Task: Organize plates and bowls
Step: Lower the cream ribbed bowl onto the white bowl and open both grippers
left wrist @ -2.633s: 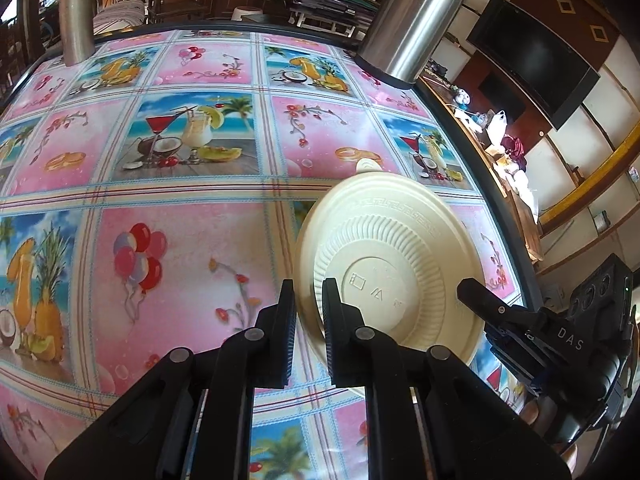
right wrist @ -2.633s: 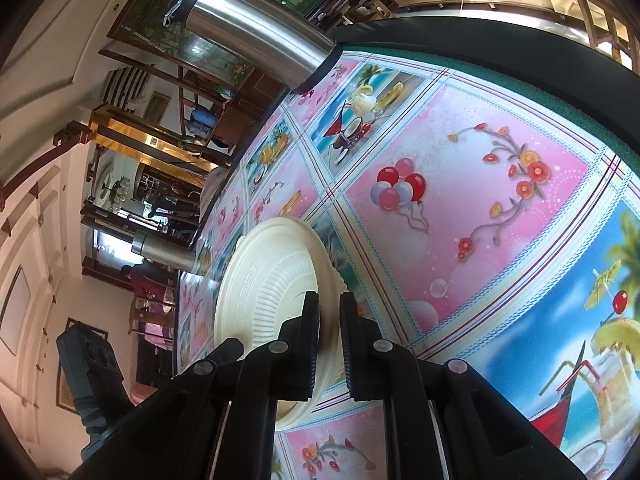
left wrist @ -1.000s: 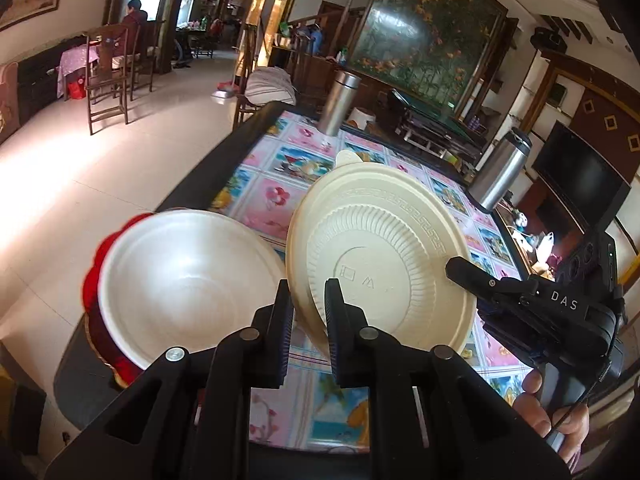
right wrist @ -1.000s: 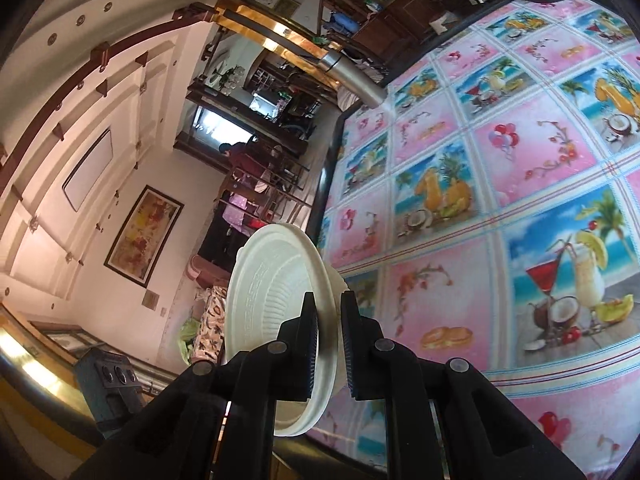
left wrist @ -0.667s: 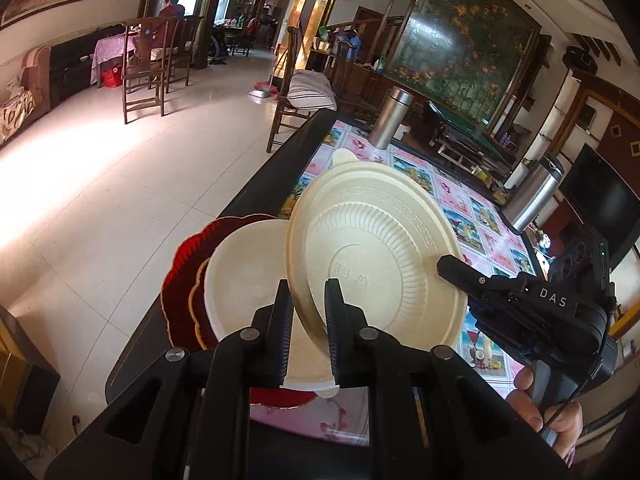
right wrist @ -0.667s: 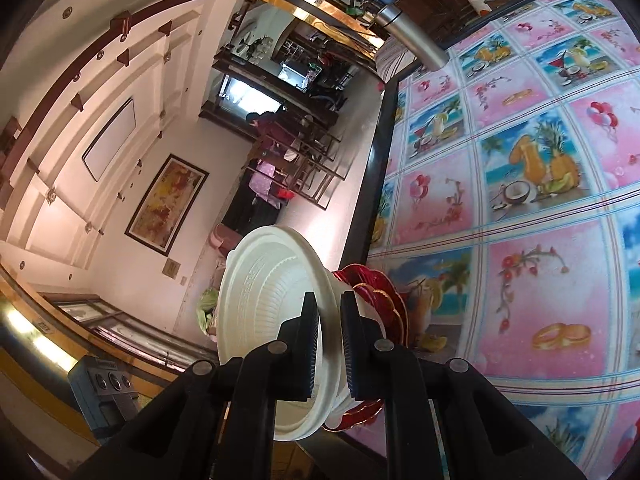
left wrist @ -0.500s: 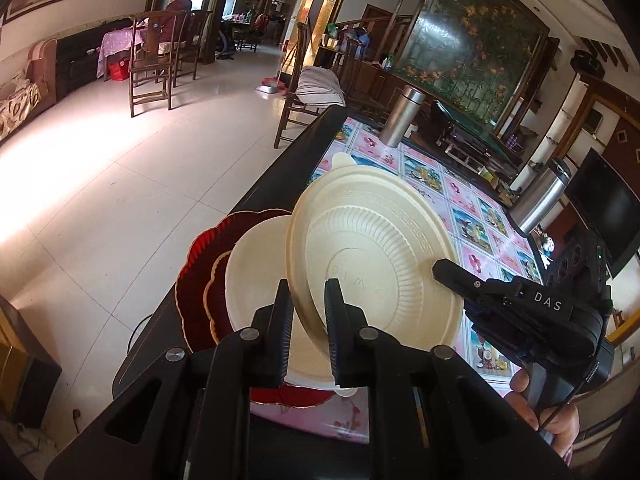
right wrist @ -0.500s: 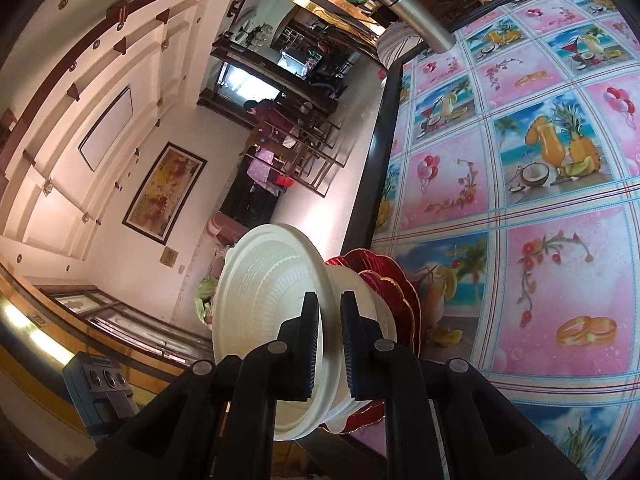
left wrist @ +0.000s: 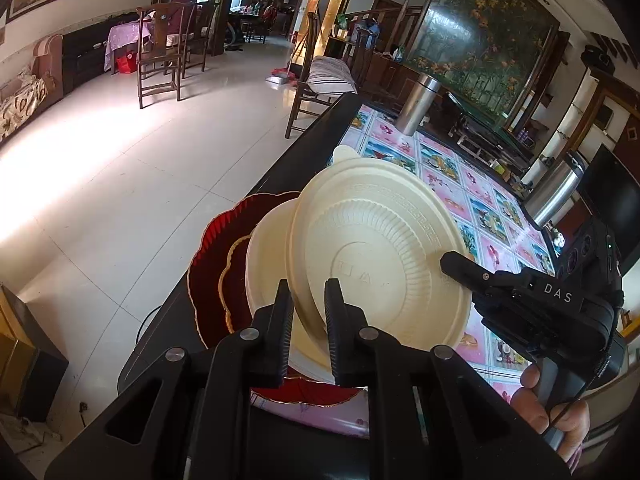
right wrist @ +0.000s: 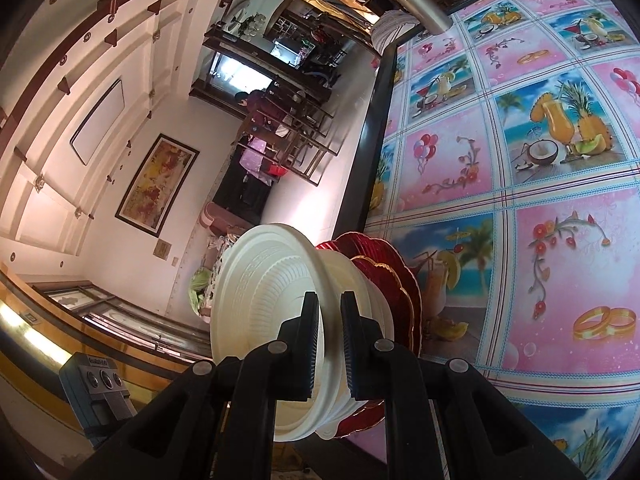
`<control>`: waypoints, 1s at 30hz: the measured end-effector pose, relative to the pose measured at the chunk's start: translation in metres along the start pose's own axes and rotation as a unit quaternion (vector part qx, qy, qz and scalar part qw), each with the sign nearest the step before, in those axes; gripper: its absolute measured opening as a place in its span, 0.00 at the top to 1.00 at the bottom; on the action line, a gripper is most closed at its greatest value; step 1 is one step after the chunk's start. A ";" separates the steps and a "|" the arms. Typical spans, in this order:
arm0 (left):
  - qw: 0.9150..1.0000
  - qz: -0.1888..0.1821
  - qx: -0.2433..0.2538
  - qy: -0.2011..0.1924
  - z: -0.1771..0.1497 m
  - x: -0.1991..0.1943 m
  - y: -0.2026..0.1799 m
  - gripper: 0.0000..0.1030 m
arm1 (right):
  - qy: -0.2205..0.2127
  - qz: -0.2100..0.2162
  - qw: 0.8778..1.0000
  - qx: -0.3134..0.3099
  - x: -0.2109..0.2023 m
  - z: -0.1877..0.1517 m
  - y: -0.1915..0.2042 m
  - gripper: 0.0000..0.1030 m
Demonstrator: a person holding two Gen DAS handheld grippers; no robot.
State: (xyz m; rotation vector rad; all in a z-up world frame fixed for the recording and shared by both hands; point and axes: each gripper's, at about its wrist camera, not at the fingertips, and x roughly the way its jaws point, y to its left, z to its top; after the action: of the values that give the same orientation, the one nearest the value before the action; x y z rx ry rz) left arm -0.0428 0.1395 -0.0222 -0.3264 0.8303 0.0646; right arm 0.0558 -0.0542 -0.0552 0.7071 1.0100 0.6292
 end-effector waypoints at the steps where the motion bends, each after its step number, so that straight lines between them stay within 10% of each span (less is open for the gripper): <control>1: 1.000 0.001 -0.001 0.000 0.000 0.001 0.000 0.87 | 0.001 -0.001 1.000 -0.001 0.001 0.000 0.000 0.89; 30: 0.999 0.036 0.001 -0.008 -0.004 -0.001 0.012 0.87 | -0.001 -0.067 0.995 -0.072 0.016 -0.012 0.022 0.85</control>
State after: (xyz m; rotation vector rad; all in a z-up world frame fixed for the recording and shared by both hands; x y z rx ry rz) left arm -0.0485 0.1501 -0.0272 -0.2942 0.8259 0.1344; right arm 0.0480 -0.0255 -0.0509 0.5094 0.9907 0.5764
